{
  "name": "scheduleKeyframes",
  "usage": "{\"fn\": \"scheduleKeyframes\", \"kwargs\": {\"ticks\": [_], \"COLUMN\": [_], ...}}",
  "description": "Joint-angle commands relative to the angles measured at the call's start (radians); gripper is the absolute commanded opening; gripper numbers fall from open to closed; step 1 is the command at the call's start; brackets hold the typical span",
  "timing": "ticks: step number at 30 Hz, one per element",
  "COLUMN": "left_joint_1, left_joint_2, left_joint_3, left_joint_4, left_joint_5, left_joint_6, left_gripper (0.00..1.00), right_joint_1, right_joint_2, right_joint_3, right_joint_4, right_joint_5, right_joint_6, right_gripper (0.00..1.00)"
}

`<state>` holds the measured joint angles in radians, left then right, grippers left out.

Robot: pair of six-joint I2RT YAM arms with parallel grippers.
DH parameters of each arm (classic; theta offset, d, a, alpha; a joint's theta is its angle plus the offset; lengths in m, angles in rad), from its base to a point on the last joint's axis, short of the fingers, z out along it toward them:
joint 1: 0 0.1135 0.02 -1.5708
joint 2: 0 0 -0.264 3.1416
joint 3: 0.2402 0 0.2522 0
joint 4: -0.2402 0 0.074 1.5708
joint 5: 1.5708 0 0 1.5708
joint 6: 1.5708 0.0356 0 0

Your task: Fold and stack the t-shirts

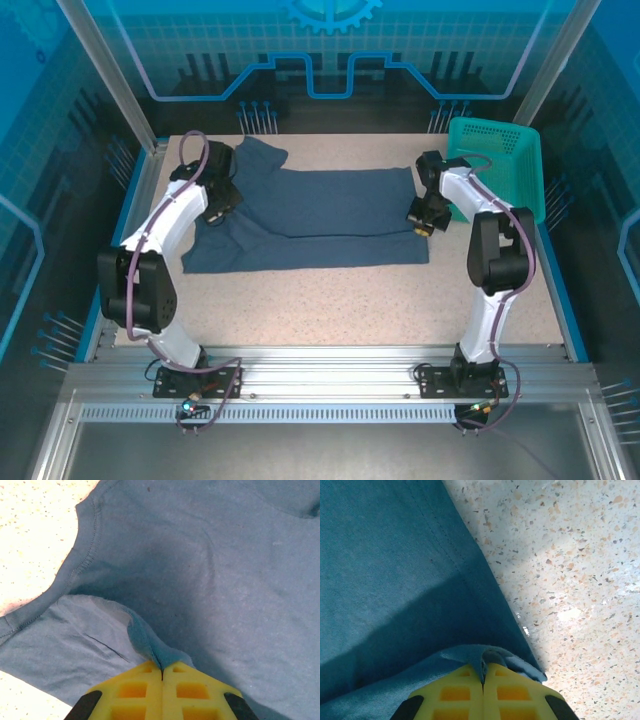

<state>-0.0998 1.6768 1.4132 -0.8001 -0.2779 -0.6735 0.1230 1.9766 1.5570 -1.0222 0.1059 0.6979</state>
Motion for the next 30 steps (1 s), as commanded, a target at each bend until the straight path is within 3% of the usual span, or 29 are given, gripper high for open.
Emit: {"fn": "scheduleKeyframes", "kwargs": {"ticks": [1,25,28,30], "left_joint_1": [0.018,0.04,0.04,0.04], "left_joint_2": [0.014,0.164,0.187,0.196], "left_joint_3": [0.032,0.104,0.115,0.127], "left_joint_4": [0.006,0.108,0.111,0.103], "left_joint_5": [-0.034,0.039,0.058,0.072], "left_joint_6": [0.021,0.056,0.068,0.075], "left_gripper": [0.0,0.0,0.0,0.15], "right_joint_1": [-0.015,-0.016,-0.014,-0.013], "right_joint_2": [0.024,0.129,0.127,0.12], "right_joint_3": [0.041,0.128,0.127,0.127], "right_joint_4": [-0.033,-0.064,-0.059,-0.052], "right_joint_5": [0.025,0.036,0.032,0.025], "right_joint_6": [-0.002,0.017,0.018,0.013], "right_gripper": [0.0,0.0,0.19,0.31]}}
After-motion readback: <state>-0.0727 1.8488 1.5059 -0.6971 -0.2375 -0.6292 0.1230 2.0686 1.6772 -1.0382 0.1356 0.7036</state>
